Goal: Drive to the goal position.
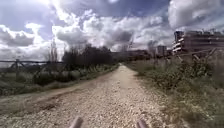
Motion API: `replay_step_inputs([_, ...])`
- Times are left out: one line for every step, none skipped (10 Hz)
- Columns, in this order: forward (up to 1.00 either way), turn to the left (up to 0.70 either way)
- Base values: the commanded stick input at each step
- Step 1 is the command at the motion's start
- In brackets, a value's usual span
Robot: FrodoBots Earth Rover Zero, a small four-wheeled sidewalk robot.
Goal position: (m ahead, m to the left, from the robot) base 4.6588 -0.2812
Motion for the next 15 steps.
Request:
replay_step_inputs([1.0,0.27])
replay_step_inputs([1.0,0.15])
replay_step_inputs([1.0,0.0])
replay_step_inputs([1.0,0.0])
replay_step_inputs([1.0,0.0])
replay_step_inputs([1.0,0.0])
replay_step_inputs([1.0,0.0])
replay_step_inputs([1.0,0.0])
replay_step_inputs([1.0,0.14])
replay_step_inputs([1.0,0.25])
replay_step_inputs([1.0,0.15])
replay_step_inputs([1.0,0.05])
replay_step_inputs([1.0,0.0])
replay_step_inputs([1.0,0.0])
replay_step_inputs([1.0,0.0])
